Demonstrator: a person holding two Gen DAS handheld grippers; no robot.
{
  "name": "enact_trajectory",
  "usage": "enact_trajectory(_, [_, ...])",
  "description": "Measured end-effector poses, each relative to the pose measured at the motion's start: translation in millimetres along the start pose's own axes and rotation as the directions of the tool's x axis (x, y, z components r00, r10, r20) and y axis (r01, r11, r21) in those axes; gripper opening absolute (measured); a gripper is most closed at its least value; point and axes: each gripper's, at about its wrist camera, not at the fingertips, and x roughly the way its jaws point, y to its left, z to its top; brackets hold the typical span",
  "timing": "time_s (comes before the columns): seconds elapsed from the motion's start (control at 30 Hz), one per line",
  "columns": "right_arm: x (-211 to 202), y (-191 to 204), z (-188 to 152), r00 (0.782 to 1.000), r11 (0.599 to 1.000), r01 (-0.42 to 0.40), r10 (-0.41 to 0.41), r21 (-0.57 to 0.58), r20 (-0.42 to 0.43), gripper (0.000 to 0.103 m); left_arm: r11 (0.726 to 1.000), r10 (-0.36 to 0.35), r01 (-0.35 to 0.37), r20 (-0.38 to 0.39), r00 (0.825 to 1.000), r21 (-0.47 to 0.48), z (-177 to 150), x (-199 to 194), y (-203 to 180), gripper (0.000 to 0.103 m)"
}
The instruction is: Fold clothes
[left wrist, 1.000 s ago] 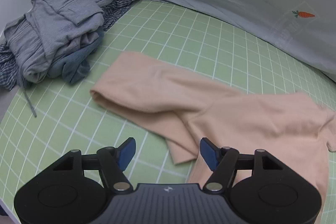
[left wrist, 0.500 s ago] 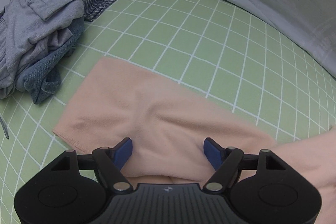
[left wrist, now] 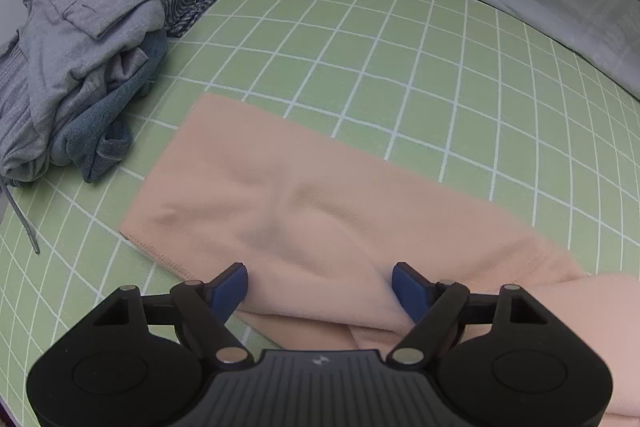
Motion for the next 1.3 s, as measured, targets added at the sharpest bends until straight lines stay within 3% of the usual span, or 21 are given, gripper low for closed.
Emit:
enact_trajectory(0.03, [-2.3,0.8,0.5,1.0,1.0,0.004,-0.004,-0.006,0.001,0.01,1.0,0.002,-0.002,0.005,1.0,0.007,0.3,-2.6,-1.0,0.08])
enact_trajectory(0.17, [-21.1,17.4,23.2,0.994,0.993,0.046,-0.036,-0.105,0.1,0.039,0.999,-0.023,0.021,0.04,0.999,0.047,7.5,-14.3,-7.0,0.08])
enact_trajectory(0.3, [-27.5,33.1,42.4,0.984,0.982,0.062,-0.031,-0.176,0.175,0.054,0.994,-0.051,0.044,0.063,0.997,0.1,16.7,-22.5,-22.4,0.08])
enact_trajectory(0.5, [-15.5,48.6,65.0,0.983,0.961,0.059,-0.009,-0.272,0.182,0.061,0.967,-0.115,0.097,0.062,0.992,0.234,27.5,-19.8,-63.0,0.08])
enact_trajectory(0.63, [-15.9,60.5,74.6,0.956,0.93,0.158,-0.06,-0.331,0.286,0.068,0.947,-0.117,0.099,0.043,0.992,0.304,31.8,-7.0,-83.2,0.08])
enact_trajectory(0.7, [-14.1,62.8,79.9,0.957,0.929,0.129,-0.025,-0.346,0.29,0.074,0.943,-0.131,0.119,0.018,0.991,0.31,31.7,0.2,-87.6,0.08])
enact_trajectory(0.9, [13.9,54.9,78.2,0.991,0.951,-0.014,0.053,-0.31,0.12,0.069,0.936,-0.152,0.156,-0.037,0.988,0.315,21.7,9.9,-92.3,0.08])
enact_trajectory(1.03, [21.8,43.4,62.4,0.999,0.952,-0.004,0.021,-0.306,0.05,0.07,0.939,-0.169,0.179,-0.06,0.984,0.294,14.3,12.6,-89.2,0.08])
enact_trajectory(1.23, [15.1,37.5,44.7,1.0,0.949,0.002,0.005,-0.315,0.02,0.072,0.928,-0.189,0.2,-0.066,0.98,0.314,3.3,6.7,-89.1,0.076])
enact_trajectory(1.27, [13.2,37.2,42.5,1.0,0.949,0.001,0.005,-0.315,0.02,0.064,0.925,-0.193,0.203,-0.064,0.979,0.32,-0.1,4.3,-90.4,0.073])
enact_trajectory(1.3, [11.6,37.5,40.7,1.0,0.947,0.005,0.002,-0.321,0.02,0.047,0.924,-0.197,0.205,-0.058,0.979,0.324,-5.4,-0.3,-93.2,0.065])
